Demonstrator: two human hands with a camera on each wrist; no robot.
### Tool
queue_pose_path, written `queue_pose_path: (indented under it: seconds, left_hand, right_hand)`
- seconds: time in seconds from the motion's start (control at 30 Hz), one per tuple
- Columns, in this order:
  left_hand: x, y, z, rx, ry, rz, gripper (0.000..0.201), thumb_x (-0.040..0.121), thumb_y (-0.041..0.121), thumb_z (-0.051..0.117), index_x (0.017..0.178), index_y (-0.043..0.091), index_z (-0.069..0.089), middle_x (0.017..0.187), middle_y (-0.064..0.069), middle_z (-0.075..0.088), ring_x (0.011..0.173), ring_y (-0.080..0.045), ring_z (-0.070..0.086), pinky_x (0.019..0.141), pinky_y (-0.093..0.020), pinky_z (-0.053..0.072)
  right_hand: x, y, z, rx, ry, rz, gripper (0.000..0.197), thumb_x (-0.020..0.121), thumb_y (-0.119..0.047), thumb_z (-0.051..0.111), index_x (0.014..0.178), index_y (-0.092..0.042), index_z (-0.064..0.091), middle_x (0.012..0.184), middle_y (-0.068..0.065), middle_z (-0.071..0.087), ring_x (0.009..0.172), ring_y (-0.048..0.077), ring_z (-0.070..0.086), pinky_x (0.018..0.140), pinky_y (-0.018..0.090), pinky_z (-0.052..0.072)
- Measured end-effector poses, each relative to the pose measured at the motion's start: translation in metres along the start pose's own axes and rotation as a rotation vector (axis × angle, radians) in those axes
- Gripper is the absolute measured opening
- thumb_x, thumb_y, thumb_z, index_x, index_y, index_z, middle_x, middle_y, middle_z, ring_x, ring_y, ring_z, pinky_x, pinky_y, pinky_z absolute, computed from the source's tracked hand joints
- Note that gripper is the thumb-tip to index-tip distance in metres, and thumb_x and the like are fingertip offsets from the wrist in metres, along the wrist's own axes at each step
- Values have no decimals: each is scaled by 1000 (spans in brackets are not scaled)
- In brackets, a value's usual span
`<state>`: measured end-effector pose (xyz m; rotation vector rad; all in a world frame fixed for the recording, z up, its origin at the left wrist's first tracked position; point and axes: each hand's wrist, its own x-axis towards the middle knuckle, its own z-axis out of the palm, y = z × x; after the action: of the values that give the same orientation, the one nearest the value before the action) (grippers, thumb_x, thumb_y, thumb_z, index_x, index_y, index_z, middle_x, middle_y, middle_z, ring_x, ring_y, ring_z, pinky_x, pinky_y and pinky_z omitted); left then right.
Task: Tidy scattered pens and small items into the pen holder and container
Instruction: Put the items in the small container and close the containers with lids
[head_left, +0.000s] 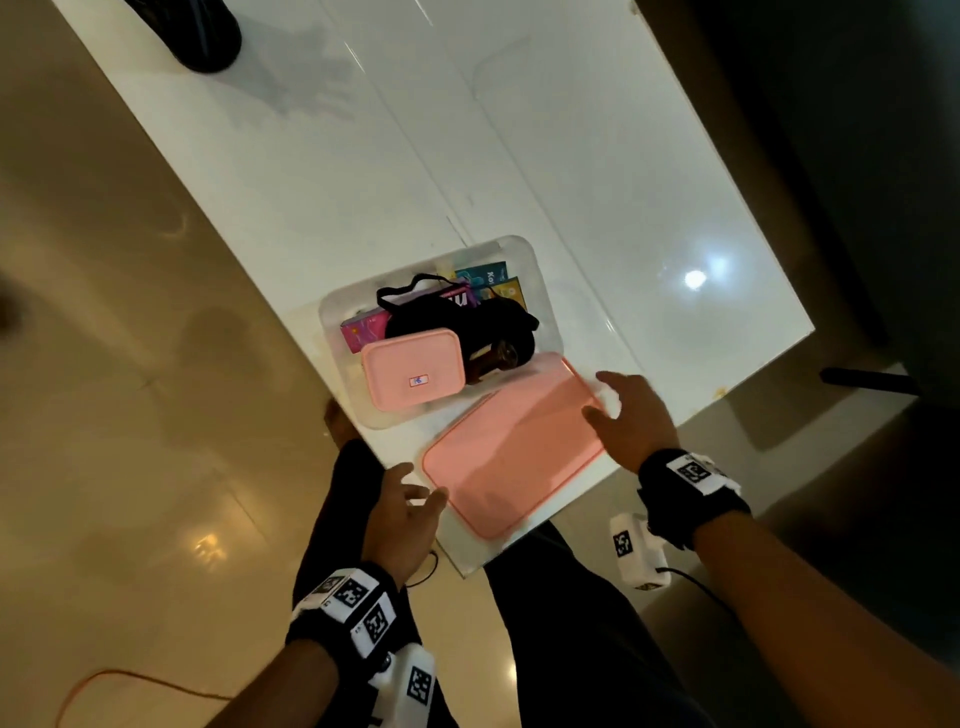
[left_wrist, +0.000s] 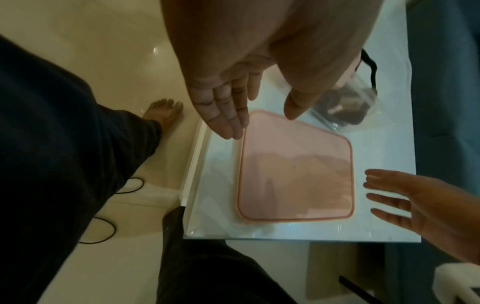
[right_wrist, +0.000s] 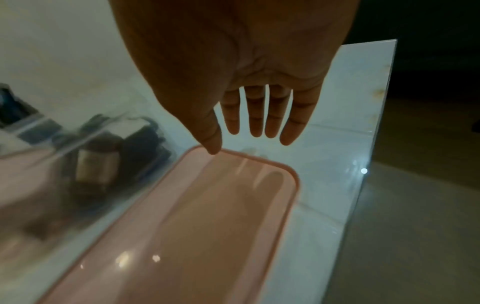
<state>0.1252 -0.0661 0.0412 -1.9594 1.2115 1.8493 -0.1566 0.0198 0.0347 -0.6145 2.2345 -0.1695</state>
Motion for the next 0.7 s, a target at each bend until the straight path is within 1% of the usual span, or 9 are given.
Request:
queue_pose_path:
  seconds: [0.07, 0.13, 0.2, 0.27, 0.33, 0.47, 0.57, 0.63, 0.7]
  left_hand:
    - [3, -1, 17, 23, 15, -21, 61, 89, 19, 66, 141, 16, 35, 121, -12, 57, 94, -22, 59, 80, -32, 48]
    - [8, -2, 34, 6, 53, -53, 68, 86, 17, 69, 143, 14, 32, 127, -19, 54, 106, -34, 57, 93, -47, 50]
    - [12, -2, 45, -82, 121, -123, 66, 83, 18, 71, 138, 18, 34, 127, -18, 53, 105, -35, 57, 90, -49, 52]
    - [12, 1, 53, -196, 120, -206, 56, 83, 23, 70, 129, 24, 38, 127, -13, 51, 105, -32, 57, 79, -41, 55]
    - [3, 11, 58, -228, 85, -186, 46, 86, 22, 68, 122, 26, 40, 123, -14, 54, 103, -30, 58, 74, -37, 54]
    - [-35, 44, 67, -215, 75, 120, 32, 89, 11, 64, 111, 25, 45, 106, -11, 61, 80, -20, 62, 83, -46, 54]
    - [-72, 80, 63, -205, 94, 411, 21, 85, 29, 69, 97, 24, 53, 101, 1, 63, 92, -16, 66, 79, -35, 56]
    - [-92, 104, 53, -282, 116, 506, 25, 80, 41, 68, 89, 21, 57, 94, 5, 65, 93, -12, 66, 82, -31, 54]
    - [-102, 127, 36, -414, 140, 555, 18, 80, 37, 67, 80, 21, 58, 91, 4, 66, 93, -10, 66, 86, -33, 53]
  right_hand:
    - [-2, 9, 11, -89, -55, -47, 57, 88, -30, 65, 141, -19, 45, 137, 10, 47, 122, 32, 50, 103, 40, 41]
    - [-4, 14, 18, -102, -39, -65, 59, 88, -30, 64, 142, -19, 43, 134, 10, 47, 117, 32, 50, 100, 39, 42]
    - [-3, 19, 20, -62, -29, -14, 56, 87, -30, 64, 139, -22, 45, 130, 10, 49, 114, 33, 51, 98, 39, 42]
    - [-2, 28, 16, -35, -39, 66, 50, 86, -31, 63, 134, -26, 50, 125, 10, 51, 112, 33, 55, 97, 39, 45]
    - [-7, 37, 2, 4, -21, 105, 40, 87, -30, 62, 126, -29, 55, 120, 9, 54, 107, 28, 59, 92, 35, 47]
    - [-31, 49, -44, 180, 215, 37, 26, 90, -27, 62, 117, -25, 60, 107, 5, 57, 93, 20, 62, 79, 29, 47]
    - [-50, 36, -81, 532, 434, -77, 22, 98, -25, 55, 118, -18, 62, 114, 4, 60, 99, 13, 61, 85, 33, 54]
    - [-60, 14, -101, 874, 428, -141, 26, 102, -15, 45, 121, -12, 63, 123, 6, 61, 111, 13, 62, 90, 33, 55]
    - [-64, -14, -113, 1114, 385, -174, 32, 103, -7, 37, 125, -6, 60, 127, 11, 61, 117, 17, 61, 90, 32, 55]
